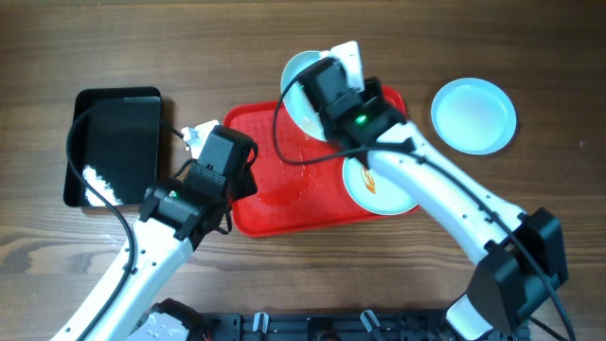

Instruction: Clean dirty plates on tray and stack at the side

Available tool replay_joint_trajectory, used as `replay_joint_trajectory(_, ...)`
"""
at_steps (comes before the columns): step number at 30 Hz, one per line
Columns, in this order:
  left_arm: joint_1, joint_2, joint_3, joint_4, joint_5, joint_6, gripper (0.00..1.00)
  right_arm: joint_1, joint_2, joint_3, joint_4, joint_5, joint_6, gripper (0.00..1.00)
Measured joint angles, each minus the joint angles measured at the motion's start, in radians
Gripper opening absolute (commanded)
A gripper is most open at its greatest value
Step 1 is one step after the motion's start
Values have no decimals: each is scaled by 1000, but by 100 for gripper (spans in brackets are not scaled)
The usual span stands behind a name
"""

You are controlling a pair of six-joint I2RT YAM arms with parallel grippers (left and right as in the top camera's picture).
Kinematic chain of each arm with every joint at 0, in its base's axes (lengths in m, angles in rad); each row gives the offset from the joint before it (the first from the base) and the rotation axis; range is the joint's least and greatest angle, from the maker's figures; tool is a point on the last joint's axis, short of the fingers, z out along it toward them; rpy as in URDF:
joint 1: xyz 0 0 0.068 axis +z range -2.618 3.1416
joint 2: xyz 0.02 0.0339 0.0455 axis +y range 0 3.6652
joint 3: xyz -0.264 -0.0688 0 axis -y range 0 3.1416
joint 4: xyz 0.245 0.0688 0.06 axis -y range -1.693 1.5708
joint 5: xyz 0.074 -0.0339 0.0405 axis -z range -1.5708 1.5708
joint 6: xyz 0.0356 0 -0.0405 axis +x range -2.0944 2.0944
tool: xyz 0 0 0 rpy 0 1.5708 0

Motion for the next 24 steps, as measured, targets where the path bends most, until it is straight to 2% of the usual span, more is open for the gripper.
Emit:
replay_joint_trajectory(6, 0, 20, 0, 0, 0, -1, 4, 111, 0, 0, 14, 203, -28, 4)
replay_joint_trajectory(12, 0, 45, 0, -2, 0, -3, 4, 121, 0, 0, 13, 235, -27, 4)
replay_joint_trajectory(16, 0, 50, 0, -5, 0, -3, 4, 114, -1, 0, -32, 126, 27, 4)
replay_joint_trajectory(24, 0, 50, 0, -5, 0, -3, 4, 36, -1, 1, -116, -285, 203, 4)
